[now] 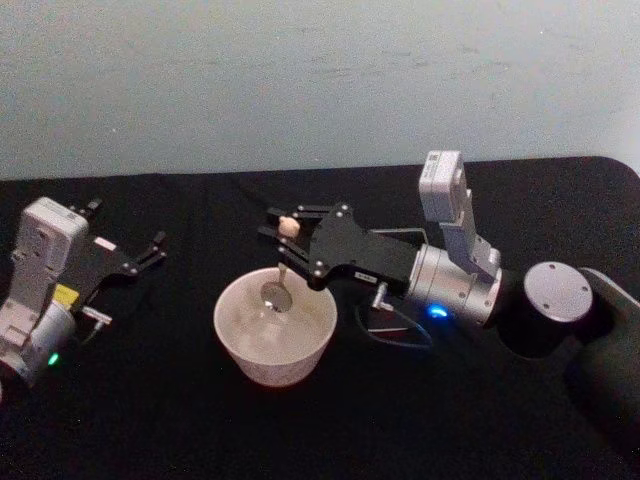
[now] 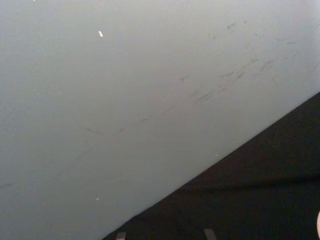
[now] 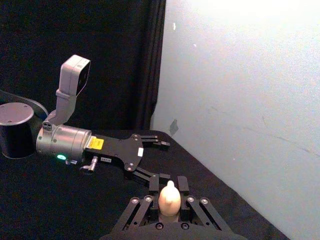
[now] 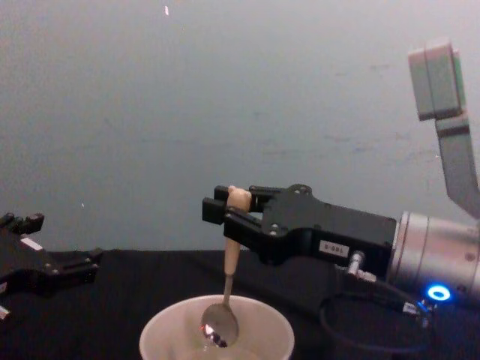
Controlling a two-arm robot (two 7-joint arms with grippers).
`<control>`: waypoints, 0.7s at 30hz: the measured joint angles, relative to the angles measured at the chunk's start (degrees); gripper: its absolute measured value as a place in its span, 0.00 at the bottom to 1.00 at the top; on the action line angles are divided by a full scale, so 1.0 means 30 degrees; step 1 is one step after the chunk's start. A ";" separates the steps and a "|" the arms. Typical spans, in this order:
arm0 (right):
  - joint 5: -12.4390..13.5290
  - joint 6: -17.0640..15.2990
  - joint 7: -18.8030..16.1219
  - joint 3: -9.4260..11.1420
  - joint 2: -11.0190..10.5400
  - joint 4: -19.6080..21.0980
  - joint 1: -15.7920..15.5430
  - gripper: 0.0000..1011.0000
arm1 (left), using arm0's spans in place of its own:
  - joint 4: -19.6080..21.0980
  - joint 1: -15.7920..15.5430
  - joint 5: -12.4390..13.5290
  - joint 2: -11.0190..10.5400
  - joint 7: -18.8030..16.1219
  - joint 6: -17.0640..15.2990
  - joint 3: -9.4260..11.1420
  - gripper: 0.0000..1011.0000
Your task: Pick up the stirring spoon with one hand, stir inside the cup, then place it back in its original position.
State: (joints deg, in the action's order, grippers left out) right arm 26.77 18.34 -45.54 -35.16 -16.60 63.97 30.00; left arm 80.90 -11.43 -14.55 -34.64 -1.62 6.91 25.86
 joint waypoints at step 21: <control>-0.0653 0.0220 -0.0538 -0.0216 0.0656 -0.1057 -0.0112 0.21 | 0.0000 0.0000 0.0000 0.0000 0.0000 0.0000 0.0000 0.99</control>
State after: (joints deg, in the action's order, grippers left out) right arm 24.81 19.00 -47.16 -35.81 -14.63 60.80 29.67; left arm 80.90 -11.43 -14.55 -34.65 -1.62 6.91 25.86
